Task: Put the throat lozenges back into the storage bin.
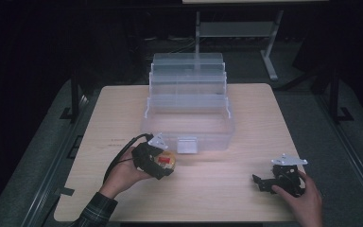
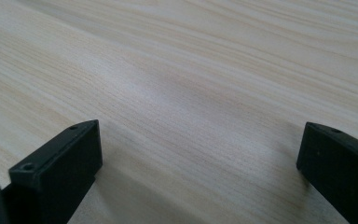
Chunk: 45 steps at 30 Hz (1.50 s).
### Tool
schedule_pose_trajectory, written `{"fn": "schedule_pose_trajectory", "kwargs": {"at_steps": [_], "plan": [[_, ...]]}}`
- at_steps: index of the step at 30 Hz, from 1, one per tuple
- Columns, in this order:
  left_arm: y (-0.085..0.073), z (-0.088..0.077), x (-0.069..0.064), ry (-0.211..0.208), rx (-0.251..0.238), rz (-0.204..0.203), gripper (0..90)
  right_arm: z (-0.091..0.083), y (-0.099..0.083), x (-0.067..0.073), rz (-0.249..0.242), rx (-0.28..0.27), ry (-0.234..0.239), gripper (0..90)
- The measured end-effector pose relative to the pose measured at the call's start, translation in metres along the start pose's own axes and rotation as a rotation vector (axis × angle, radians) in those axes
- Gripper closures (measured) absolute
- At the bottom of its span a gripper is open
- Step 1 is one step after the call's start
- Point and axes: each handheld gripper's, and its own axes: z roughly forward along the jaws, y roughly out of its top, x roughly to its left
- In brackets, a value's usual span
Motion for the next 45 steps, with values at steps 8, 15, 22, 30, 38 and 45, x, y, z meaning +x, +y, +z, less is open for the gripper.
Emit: {"fn": "schedule_pose_trajectory", "kwargs": {"at_steps": [8, 15, 22, 30, 38, 45], "plan": [[0.008, -0.007, 0.002, 0.006, -0.002, 0.009, 19.5, 0.000, 0.000, 0.000, 0.000, 0.000, 0.000, 0.0], [0.014, -0.013, 0.005, 0.011, -0.010, 0.015, 19.5, 0.000, 0.000, 0.000, 0.001, 0.000, 0.000, 0.0], [0.020, -0.018, 0.008, 0.011, -0.012, 0.015, 19.5, 0.000, 0.000, 0.000, 0.001, 0.000, 0.001, 0.0], [0.026, -0.021, 0.013, 0.016, -0.022, 0.015, 19.5, 0.000, 0.000, 0.000, 0.001, 0.000, 0.002, 0.0], [0.034, -0.027, 0.019, 0.031, -0.035, 0.013, 19.5, 0.000, 0.000, 0.000, 0.000, -0.001, 0.000, 0.0], [0.042, -0.032, 0.025, 0.042, -0.038, 0.018, 19.5, 0.000, 0.000, 0.000, 0.000, -0.001, 0.000, 0.0]]}}
